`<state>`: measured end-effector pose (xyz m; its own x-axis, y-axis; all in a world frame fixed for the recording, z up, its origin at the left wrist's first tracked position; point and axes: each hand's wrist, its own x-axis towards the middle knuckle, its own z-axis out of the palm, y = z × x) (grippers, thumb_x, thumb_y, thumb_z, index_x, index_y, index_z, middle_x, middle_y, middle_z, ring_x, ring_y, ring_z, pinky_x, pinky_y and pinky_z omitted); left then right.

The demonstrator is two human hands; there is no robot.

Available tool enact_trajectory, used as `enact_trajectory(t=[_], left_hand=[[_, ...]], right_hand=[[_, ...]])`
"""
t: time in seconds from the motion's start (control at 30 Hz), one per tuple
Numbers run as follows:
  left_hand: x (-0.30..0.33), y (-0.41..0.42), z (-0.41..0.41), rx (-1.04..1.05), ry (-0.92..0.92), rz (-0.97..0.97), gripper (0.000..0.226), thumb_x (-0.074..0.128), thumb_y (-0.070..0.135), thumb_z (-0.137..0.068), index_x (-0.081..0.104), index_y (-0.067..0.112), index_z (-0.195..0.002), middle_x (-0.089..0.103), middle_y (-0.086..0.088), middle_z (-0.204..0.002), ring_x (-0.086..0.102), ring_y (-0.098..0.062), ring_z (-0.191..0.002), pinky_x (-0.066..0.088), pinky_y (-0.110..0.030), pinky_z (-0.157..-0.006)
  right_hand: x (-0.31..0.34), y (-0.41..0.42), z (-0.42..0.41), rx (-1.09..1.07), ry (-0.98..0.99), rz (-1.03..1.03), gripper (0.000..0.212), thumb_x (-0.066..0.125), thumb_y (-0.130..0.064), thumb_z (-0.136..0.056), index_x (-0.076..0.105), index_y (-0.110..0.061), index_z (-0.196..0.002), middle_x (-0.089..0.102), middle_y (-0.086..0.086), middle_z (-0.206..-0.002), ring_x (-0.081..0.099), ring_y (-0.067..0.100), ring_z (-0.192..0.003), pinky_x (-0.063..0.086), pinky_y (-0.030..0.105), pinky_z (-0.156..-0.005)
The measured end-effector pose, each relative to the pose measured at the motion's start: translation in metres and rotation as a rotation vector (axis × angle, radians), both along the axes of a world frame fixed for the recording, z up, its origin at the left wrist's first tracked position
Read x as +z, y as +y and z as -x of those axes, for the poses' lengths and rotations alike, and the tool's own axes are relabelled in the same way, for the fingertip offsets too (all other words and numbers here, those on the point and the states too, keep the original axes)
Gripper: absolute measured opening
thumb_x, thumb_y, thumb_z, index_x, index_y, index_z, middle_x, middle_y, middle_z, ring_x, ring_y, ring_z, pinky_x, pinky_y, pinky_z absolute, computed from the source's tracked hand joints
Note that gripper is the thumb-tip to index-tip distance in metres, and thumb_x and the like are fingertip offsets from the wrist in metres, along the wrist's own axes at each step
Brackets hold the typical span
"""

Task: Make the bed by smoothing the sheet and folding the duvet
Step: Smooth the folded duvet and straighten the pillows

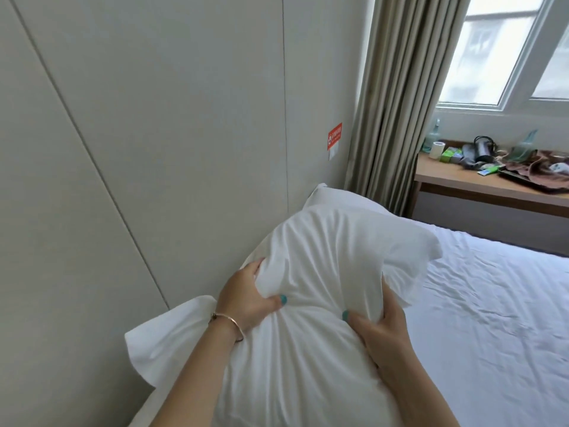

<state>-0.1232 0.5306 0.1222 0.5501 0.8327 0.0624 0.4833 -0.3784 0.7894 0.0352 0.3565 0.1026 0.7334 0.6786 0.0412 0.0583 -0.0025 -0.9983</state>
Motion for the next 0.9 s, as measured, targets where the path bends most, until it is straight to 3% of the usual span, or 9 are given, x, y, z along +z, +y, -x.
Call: enact_trajectory(t=[0.1, 0.3, 0.5, 0.6, 0.67, 0.73, 0.8, 0.9], left_hand=[[0.022, -0.035, 0.048, -0.035, -0.011, -0.022, 0.065, 0.074, 0.038, -0.05, 0.065, 0.029, -0.113, 0.07, 0.016, -0.093, 0.066, -0.008, -0.089, 0.052, -0.026, -0.079], [0.068, -0.105, 0.173, -0.053, -0.096, -0.086, 0.044, 0.074, 0.034, -0.051, 0.066, 0.043, -0.093, 0.07, 0.024, -0.081, 0.066, 0.0, -0.079, 0.052, -0.025, -0.074], [0.105, -0.165, 0.316, -0.039, -0.219, -0.093, 0.05, 0.079, 0.028, -0.051, 0.067, 0.032, -0.1, 0.07, 0.016, -0.086, 0.065, -0.001, -0.077, 0.05, -0.017, -0.07], [0.099, -0.19, 0.382, -0.049, -0.271, -0.062, 0.056, 0.087, 0.015, -0.057, 0.069, 0.022, -0.11, 0.068, 0.022, -0.088, 0.062, 0.012, -0.075, 0.046, -0.008, -0.068], [0.081, -0.205, 0.422, -0.037, -0.306, -0.032, 0.058, 0.087, 0.006, -0.063, 0.066, 0.022, -0.114, 0.067, 0.029, -0.087, 0.061, 0.016, -0.079, 0.044, -0.005, -0.069], [0.054, -0.217, 0.457, -0.021, -0.315, 0.009, 0.063, 0.089, 0.01, -0.061, 0.064, 0.026, -0.117, 0.066, 0.036, -0.088, 0.062, 0.015, -0.086, 0.045, -0.005, -0.073], [0.018, -0.223, 0.488, -0.006, -0.265, 0.081, 0.071, 0.09, 0.016, -0.058, 0.061, 0.027, -0.122, 0.066, 0.032, -0.096, 0.062, 0.012, -0.095, 0.045, -0.005, -0.077], [-0.041, -0.226, 0.525, -0.013, 0.085, 0.149, 0.089, 0.086, 0.045, -0.056, 0.042, 0.049, -0.133, 0.056, 0.035, -0.115, 0.057, 0.001, -0.115, 0.044, -0.01, -0.084]], right_hand=[[0.014, -0.035, 0.049, 0.028, -0.001, -0.031, 0.086, 0.069, -0.011, -0.057, 0.05, -0.032, -0.138, 0.063, -0.011, -0.126, 0.059, 0.009, -0.117, 0.046, 0.045, -0.104], [0.055, -0.103, 0.165, 0.039, -0.073, -0.08, 0.082, 0.071, -0.013, -0.057, 0.053, -0.031, -0.134, 0.065, -0.01, -0.122, 0.059, 0.01, -0.114, 0.046, 0.045, -0.103], [0.085, -0.151, 0.291, 0.062, -0.203, -0.116, 0.084, 0.073, -0.015, -0.06, 0.049, -0.028, -0.139, 0.059, -0.005, -0.131, 0.055, 0.015, -0.121, 0.044, 0.045, -0.106], [0.087, -0.175, 0.356, 0.076, -0.223, -0.116, 0.084, 0.07, -0.013, -0.06, 0.048, -0.027, -0.14, 0.06, -0.009, -0.128, 0.055, 0.007, -0.118, 0.046, 0.031, -0.101], [0.077, -0.192, 0.394, 0.092, -0.19, -0.106, 0.084, 0.07, -0.013, -0.061, 0.047, -0.027, -0.14, 0.061, -0.012, -0.125, 0.057, -0.002, -0.111, 0.048, 0.016, -0.09], [0.053, -0.207, 0.426, 0.113, -0.139, -0.09, 0.083, 0.071, -0.014, -0.061, 0.048, -0.024, -0.139, 0.062, -0.01, -0.123, 0.059, -0.002, -0.108, 0.05, 0.015, -0.088], [0.017, -0.218, 0.451, 0.122, -0.097, 0.0, 0.085, 0.074, -0.017, -0.06, 0.047, -0.022, -0.14, 0.062, -0.007, -0.125, 0.06, 0.007, -0.112, 0.05, 0.026, -0.095], [-0.041, -0.235, 0.477, 0.199, -0.026, 0.251, 0.097, 0.081, -0.023, -0.061, 0.037, -0.028, -0.147, 0.058, -0.006, -0.133, 0.058, 0.009, -0.113, 0.045, 0.019, -0.091]])
